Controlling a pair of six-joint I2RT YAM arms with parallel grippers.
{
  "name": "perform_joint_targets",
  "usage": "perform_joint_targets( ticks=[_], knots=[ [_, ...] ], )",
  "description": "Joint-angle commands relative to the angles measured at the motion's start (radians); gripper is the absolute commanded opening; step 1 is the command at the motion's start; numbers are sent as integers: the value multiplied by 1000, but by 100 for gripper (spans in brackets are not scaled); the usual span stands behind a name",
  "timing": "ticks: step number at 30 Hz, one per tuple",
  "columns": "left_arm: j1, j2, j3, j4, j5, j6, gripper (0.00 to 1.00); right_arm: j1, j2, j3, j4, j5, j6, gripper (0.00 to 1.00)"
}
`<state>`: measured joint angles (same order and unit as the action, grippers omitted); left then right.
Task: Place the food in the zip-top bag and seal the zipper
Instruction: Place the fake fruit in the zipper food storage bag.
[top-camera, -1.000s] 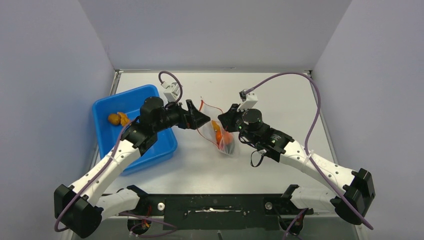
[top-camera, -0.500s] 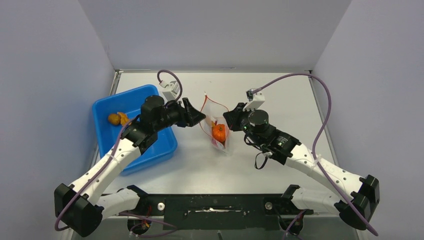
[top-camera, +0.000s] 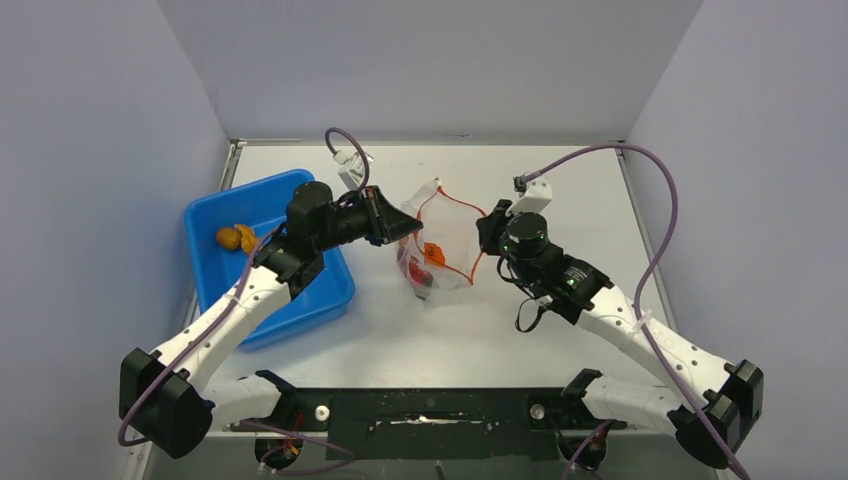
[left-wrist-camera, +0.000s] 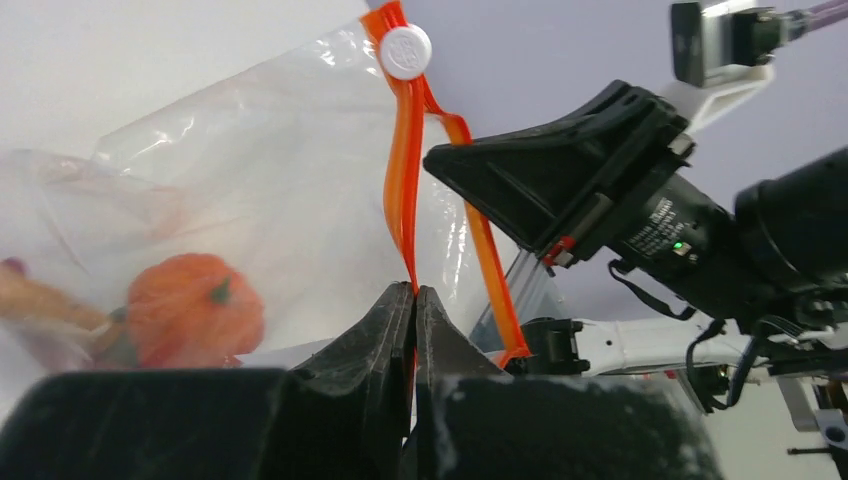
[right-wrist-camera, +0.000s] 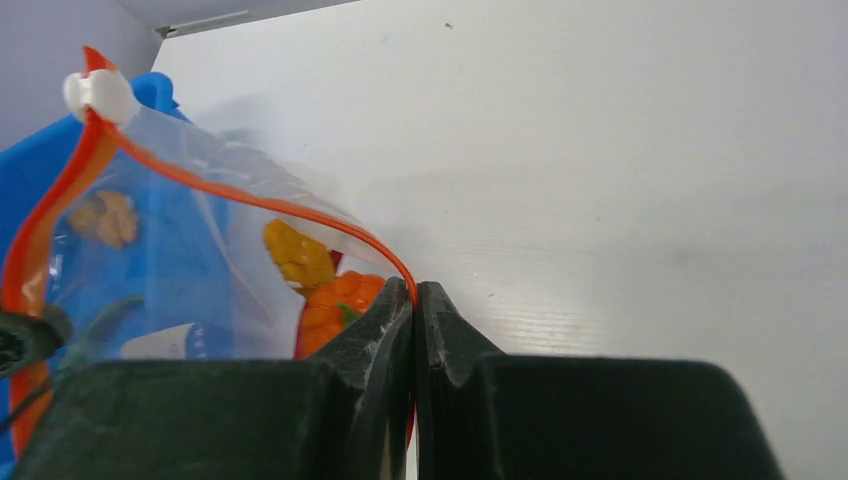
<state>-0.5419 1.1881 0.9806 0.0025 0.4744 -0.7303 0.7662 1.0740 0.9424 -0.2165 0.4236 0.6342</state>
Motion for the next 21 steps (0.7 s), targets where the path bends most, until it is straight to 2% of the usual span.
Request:
perform_joint_targets(
  ticks=[1, 8, 11, 13, 18, 21],
  knots=[
    [-5, 2, -4, 238, 91, -83, 0, -23, -95, 30, 10, 77, -31, 0],
    [-4, 46, -18, 244, 74, -41, 0, -21, -149, 12, 53, 5, -32, 0],
    [-3, 64, -14, 220, 67, -17, 6, -21, -142, -19, 81, -12, -22, 0],
    [-3, 75, -6, 180, 49, 11, 14, -21, -131, -44, 94, -19, -11, 0],
    [0, 79, 8, 44, -49, 83, 50, -22, -90, -109, 138, -48, 21, 0],
    [6, 71, 19, -19, -73, 128, 63, -21, -72, -123, 165, -78, 33, 0]
  ],
)
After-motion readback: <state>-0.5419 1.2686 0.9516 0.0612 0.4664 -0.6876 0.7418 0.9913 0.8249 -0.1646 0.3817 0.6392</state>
